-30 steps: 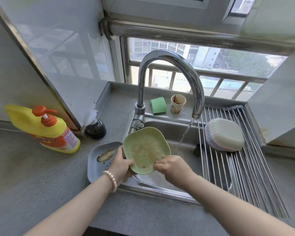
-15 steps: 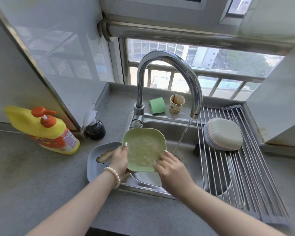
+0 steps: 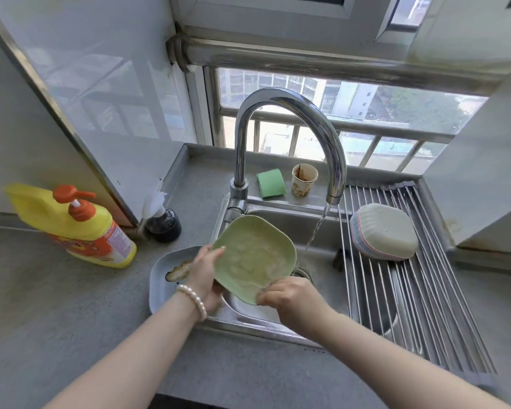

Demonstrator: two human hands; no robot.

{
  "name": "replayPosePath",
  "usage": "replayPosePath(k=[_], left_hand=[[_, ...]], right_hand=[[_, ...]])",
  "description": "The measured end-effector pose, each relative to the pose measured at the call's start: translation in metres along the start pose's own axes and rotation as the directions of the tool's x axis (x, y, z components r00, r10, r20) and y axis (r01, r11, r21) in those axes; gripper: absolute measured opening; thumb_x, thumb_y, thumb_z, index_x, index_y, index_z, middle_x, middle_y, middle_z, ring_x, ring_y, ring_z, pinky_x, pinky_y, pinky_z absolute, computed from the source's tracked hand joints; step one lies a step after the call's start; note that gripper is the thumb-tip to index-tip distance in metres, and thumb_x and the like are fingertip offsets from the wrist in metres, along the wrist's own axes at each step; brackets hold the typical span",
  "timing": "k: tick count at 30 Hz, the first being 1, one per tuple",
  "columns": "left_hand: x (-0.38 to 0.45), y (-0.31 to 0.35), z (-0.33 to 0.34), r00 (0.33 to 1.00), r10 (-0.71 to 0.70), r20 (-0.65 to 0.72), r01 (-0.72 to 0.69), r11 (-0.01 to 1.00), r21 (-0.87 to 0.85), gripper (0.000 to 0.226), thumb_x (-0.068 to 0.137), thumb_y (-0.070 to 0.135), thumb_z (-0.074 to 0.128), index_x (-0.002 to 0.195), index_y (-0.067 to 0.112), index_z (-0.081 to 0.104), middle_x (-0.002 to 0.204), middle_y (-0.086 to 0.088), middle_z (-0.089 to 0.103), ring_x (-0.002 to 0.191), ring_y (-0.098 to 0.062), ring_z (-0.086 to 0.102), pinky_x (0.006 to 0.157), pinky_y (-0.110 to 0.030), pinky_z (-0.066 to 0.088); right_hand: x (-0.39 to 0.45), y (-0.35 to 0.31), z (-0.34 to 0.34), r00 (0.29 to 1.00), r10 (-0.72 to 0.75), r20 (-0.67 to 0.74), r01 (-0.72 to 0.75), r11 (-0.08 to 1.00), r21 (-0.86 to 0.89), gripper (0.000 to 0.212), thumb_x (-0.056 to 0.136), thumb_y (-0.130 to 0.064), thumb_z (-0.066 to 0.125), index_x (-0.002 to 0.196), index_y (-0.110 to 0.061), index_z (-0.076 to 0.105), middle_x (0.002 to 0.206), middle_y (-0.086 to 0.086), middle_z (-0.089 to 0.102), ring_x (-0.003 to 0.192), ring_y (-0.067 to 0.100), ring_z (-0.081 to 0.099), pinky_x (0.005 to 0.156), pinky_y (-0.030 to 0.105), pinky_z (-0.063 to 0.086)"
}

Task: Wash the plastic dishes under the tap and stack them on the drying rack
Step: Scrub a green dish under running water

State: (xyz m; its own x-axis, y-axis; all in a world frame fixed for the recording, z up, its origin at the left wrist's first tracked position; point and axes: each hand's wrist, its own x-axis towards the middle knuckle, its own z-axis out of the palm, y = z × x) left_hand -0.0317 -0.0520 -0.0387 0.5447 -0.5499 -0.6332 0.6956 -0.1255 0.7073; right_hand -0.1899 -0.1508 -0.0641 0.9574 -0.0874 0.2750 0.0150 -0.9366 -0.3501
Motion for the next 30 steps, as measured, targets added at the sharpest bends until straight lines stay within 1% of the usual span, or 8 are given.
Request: replayPosePath(k=[7,10,12,16,20,23,26,30], left_hand=[[0.001,0.009,-0.001,0.990,-0.043,0.134,-0.005,0.943,0.334,0.044,0.098,-0.001,0.035,0.131,0.027,0.043,0.121,-0.013,0.053,0.096,-0.036,0.061,0.066,-0.051,0.058],[-0.002,-0.014,0.010,0.990,-0.006,0.141,-0.037,0.952,0.303,0.042,0.100,0.002,0.033,0.131,0.030,0.040,0.117,-0.010,0.055,0.094,-0.031,0.062,0.060,-0.043,0.058],[-0.007,-0.031,0.018,0.986,0.019,0.164,-0.068,0.952,0.300,0.038,0.101,0.005,0.033,0.128,0.030,0.041,0.116,-0.007,0.057,0.095,-0.028,0.061,0.061,-0.041,0.056],[-0.011,-0.040,0.021,0.988,0.099,0.118,-0.124,0.966,0.226,0.027,0.103,0.012,0.031,0.115,0.031,0.046,0.111,0.001,0.060,0.103,-0.022,0.060,0.084,-0.043,0.052],[0.012,-0.042,0.000,0.981,0.191,0.018,-0.185,0.919,0.347,0.024,0.101,0.027,0.035,0.119,0.032,0.051,0.123,-0.009,0.061,0.111,-0.027,0.060,0.098,-0.053,0.046],[0.019,-0.042,-0.007,0.976,0.217,0.031,-0.209,0.874,0.440,0.028,0.101,0.027,0.036,0.122,0.025,0.053,0.115,-0.009,0.065,0.101,-0.030,0.064,0.088,-0.056,0.051],[0.005,-0.029,0.003,0.977,0.209,0.034,-0.202,0.871,0.448,0.025,0.100,0.017,0.041,0.123,0.021,0.050,0.110,-0.007,0.062,0.092,-0.033,0.066,0.073,-0.055,0.056],[0.001,-0.026,0.001,0.974,0.194,0.118,-0.225,0.881,0.415,0.047,0.098,0.017,0.047,0.141,0.030,0.033,0.127,-0.012,0.054,0.102,-0.030,0.062,0.081,-0.042,0.055]], right_hand=[[0.016,0.018,-0.032,0.970,0.145,0.195,-0.086,0.955,-0.284,0.029,0.062,0.001,0.066,0.086,-0.015,0.071,0.092,0.000,0.070,0.091,0.019,0.066,0.097,0.029,0.043],[0.025,0.004,-0.022,0.810,0.423,0.406,-0.248,0.875,-0.415,0.077,0.079,-0.019,0.058,0.146,0.001,0.024,0.153,0.021,0.022,0.143,0.031,0.021,0.119,0.041,0.010],[0.036,-0.010,-0.017,0.717,0.466,0.518,-0.324,0.881,-0.344,0.099,0.082,-0.029,0.059,0.150,-0.002,-0.007,0.157,0.018,-0.013,0.146,0.031,-0.009,0.120,0.044,-0.002],[0.047,-0.020,-0.008,0.780,0.313,0.542,-0.275,0.949,-0.153,0.091,0.086,-0.022,0.053,0.151,-0.006,-0.009,0.158,0.012,-0.015,0.146,0.022,-0.014,0.120,0.037,-0.006],[0.027,-0.012,-0.005,0.906,0.080,0.415,-0.083,0.996,-0.013,0.058,0.091,-0.006,0.051,0.146,-0.014,0.037,0.155,0.001,0.030,0.143,0.019,0.024,0.117,0.033,0.023],[0.008,0.000,-0.006,0.996,0.007,0.092,-0.008,1.000,0.016,0.009,0.075,-0.016,0.071,0.084,-0.015,0.073,0.095,-0.001,0.074,0.094,0.020,0.070,0.070,0.032,0.058],[-0.001,0.014,-0.011,0.981,0.052,-0.187,-0.061,0.997,-0.045,0.029,0.079,-0.037,0.066,0.059,-0.016,0.063,0.061,-0.005,0.064,0.059,0.016,0.063,0.074,0.030,0.052],[0.006,0.014,-0.021,0.921,0.150,-0.361,-0.099,0.983,0.155,0.028,0.080,-0.034,0.068,0.064,-0.012,0.063,0.066,-0.004,0.056,0.068,0.012,0.049,0.077,0.027,0.039]])
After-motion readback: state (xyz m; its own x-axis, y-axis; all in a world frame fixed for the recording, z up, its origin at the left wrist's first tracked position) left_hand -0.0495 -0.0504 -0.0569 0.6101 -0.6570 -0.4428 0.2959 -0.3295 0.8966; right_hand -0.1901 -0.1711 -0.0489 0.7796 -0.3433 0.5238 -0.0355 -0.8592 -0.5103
